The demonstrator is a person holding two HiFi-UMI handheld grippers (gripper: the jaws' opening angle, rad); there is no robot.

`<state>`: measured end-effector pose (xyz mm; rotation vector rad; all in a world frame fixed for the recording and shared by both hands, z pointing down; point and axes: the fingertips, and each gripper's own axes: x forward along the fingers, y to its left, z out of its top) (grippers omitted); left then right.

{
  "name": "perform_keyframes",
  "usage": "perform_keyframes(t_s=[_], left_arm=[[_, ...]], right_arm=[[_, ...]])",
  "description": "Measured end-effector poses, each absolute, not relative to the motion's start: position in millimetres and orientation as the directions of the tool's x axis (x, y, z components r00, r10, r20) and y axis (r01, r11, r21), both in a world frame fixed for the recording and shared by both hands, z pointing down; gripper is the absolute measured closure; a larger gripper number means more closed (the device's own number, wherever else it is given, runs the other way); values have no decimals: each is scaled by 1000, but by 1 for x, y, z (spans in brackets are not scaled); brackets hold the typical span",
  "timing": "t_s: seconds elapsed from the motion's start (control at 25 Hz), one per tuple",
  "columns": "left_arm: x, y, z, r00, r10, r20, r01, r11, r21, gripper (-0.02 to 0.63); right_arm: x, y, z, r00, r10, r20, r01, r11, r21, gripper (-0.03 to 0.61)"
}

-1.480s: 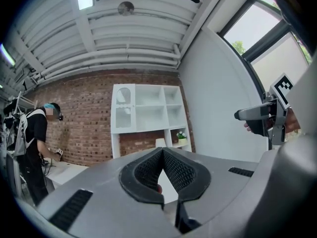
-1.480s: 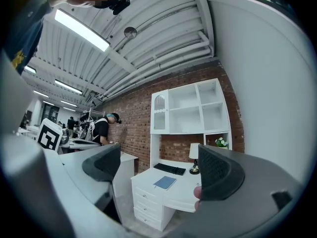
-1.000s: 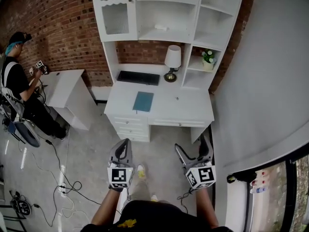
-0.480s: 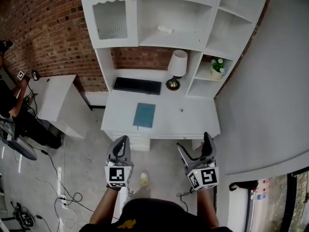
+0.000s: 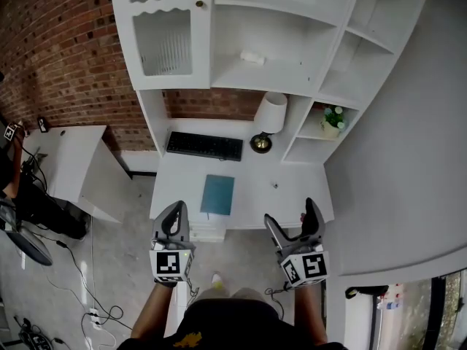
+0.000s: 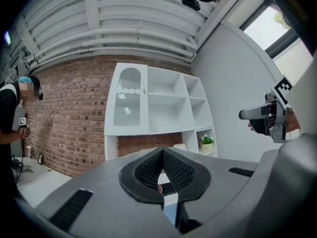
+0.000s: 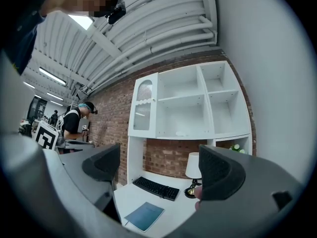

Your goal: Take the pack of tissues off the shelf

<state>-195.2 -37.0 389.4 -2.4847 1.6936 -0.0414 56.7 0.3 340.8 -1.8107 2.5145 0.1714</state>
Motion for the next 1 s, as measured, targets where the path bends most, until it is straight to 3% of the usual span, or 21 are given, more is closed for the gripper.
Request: perform_keyframes(t_s=[1.0], left_arm=[[-144, -249, 351, 402, -913, -70, -910, -390, -141, 597]], right_arm=[[116, -214, 284, -321, -932, -167, -943, 299, 146, 107]])
